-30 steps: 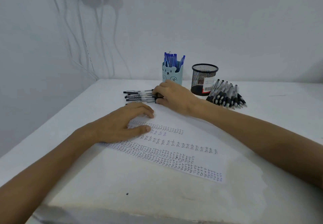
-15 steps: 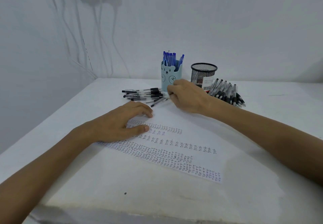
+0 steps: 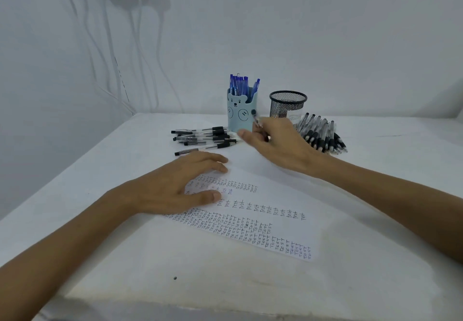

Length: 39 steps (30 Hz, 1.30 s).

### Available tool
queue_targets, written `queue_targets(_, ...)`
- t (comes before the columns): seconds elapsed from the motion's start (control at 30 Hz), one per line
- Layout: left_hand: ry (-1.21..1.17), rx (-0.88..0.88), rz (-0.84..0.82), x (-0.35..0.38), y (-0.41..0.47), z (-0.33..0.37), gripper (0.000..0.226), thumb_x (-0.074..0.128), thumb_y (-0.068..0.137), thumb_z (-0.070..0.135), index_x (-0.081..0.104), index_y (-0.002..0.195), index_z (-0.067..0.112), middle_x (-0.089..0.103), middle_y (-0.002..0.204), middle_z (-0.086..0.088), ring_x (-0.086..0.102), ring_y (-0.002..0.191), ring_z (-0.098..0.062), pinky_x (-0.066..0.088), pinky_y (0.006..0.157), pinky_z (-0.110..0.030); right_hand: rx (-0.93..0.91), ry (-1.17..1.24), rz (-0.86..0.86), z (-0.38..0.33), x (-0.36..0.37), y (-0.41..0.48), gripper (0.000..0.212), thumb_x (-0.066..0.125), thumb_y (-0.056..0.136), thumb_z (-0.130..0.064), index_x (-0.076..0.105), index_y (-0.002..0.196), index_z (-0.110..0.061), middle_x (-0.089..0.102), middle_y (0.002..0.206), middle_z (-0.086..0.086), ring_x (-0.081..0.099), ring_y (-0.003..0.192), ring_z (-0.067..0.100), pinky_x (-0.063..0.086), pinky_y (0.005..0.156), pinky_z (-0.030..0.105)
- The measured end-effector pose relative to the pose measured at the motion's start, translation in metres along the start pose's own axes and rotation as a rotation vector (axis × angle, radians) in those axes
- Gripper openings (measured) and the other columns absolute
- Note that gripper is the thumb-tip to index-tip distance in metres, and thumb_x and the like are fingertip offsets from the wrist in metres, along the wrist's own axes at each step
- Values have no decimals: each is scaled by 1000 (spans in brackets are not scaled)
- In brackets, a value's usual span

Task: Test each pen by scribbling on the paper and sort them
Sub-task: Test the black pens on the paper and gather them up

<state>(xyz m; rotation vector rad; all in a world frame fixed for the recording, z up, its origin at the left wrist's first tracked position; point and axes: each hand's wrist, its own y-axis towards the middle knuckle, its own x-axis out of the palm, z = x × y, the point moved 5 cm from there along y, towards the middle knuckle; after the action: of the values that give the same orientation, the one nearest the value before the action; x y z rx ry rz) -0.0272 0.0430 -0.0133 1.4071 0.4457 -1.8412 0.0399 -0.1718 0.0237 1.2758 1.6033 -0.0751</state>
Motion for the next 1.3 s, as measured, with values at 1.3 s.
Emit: queue_targets(1.3,21,-16,-115,18,4,17,76,53,94,72,26,158,41,17,164,29,14,152,7,24,125,-31,205,537,-291,-7,6,-58,16,64,90,5,66,76,-3,62,57,12,48,50,12,36,49,22)
